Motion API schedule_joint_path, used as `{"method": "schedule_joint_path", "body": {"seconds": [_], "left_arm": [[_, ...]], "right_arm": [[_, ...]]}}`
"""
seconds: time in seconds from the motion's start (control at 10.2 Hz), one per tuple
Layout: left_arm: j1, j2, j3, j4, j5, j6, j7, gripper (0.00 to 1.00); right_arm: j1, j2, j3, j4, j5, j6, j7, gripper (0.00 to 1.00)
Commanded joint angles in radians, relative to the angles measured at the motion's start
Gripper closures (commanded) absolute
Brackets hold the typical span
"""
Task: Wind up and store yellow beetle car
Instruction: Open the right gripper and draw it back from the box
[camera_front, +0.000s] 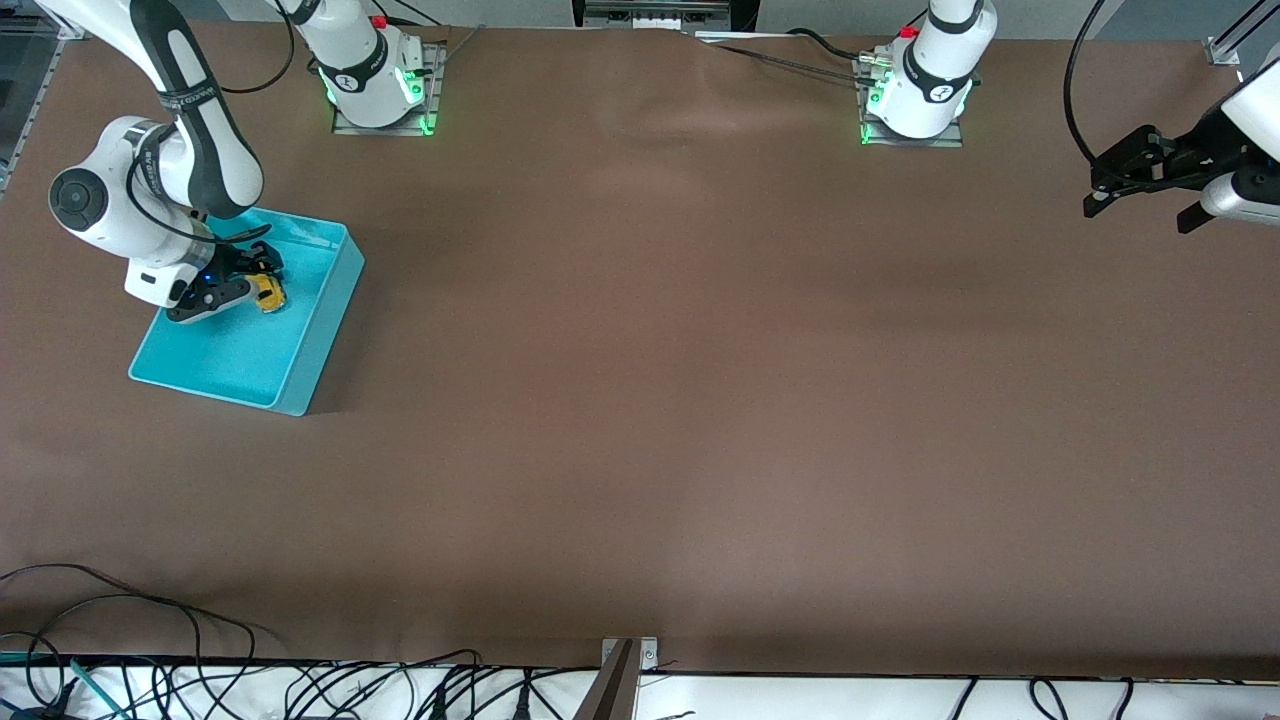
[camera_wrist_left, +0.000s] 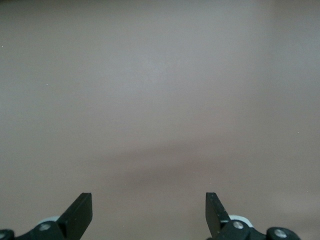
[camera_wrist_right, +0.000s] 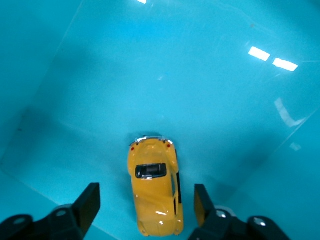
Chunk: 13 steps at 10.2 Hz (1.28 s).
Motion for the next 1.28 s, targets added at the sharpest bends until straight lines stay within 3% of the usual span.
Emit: {"method": "schedule_joint_path", "body": {"seconds": [0.0, 0.2, 0.49, 0.88, 1.18], "left_arm": [[0.003, 0.018, 0.000, 0.039, -0.013, -0.035, -0.012, 0.00], [0.009, 0.018, 0.002, 0.039, -0.015, -0.058, -0.010, 0.00], [0.012, 0.020, 0.003, 0.041, -0.021, -0.058, -0.009, 0.00], [0.004, 0.020, 0.000, 0.041, -0.015, -0.058, -0.009, 0.00], [0.004, 0.018, 0.000, 0.039, -0.015, -0.061, -0.010, 0.00]], "right_arm": [[0.005, -0.056, 0.002, 0.059, -0.006, -0.037, 0.042, 0.00], [0.005, -0.084, 0.010, 0.192, -0.006, -0.185, 0.121, 0.00], [0.033, -0.045, 0.050, 0.575, -0.003, -0.620, 0.323, 0.00], [0.091, -0.050, 0.059, 0.786, 0.004, -0.696, 0.481, 0.00], [0.114, -0.077, 0.093, 0.810, 0.004, -0.821, 0.580, 0.00]]}}
